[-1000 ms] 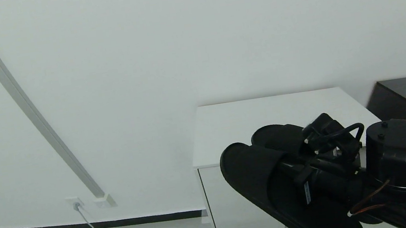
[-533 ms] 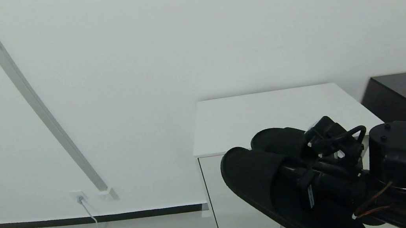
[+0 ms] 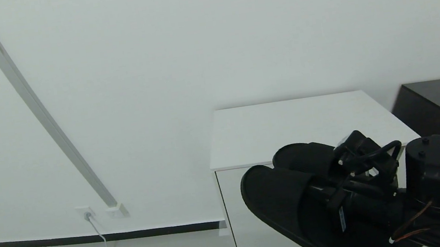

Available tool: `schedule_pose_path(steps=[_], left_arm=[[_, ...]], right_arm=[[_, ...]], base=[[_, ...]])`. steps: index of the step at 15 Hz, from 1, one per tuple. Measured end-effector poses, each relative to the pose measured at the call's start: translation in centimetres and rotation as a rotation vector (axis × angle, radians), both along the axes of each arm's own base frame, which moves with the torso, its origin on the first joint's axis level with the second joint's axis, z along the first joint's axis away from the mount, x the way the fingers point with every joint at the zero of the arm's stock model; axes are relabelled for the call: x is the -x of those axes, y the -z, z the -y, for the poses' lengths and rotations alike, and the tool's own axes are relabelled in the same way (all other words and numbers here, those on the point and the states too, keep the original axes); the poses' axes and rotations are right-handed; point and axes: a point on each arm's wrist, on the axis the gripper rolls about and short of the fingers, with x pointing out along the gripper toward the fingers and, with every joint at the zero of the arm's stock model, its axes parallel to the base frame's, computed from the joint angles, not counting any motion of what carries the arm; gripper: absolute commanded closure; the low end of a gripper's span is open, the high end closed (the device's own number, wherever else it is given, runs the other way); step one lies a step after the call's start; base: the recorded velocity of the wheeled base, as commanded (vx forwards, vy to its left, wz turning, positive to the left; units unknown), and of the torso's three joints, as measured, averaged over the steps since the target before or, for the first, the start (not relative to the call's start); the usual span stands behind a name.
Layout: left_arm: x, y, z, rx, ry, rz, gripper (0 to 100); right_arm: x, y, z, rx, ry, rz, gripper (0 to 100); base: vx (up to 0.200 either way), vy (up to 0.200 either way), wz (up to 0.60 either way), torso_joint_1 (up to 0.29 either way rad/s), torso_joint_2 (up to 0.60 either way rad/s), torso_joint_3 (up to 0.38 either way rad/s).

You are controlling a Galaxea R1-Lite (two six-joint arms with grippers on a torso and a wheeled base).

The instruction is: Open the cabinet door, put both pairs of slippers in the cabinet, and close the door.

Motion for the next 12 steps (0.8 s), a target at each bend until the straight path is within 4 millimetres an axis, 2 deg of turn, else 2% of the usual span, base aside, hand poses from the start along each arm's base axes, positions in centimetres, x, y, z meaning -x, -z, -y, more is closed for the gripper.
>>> schedule_pose_path(steps=[12], left_arm=[[0.00, 0.00, 0.00, 0.000, 0.000, 0.000, 100]], right_arm=[[0.19, 0.23, 0.16, 0.011, -0.002, -0.005, 100]], base=[[0.000, -0.200, 0.00, 0.004, 0.00, 0.002]])
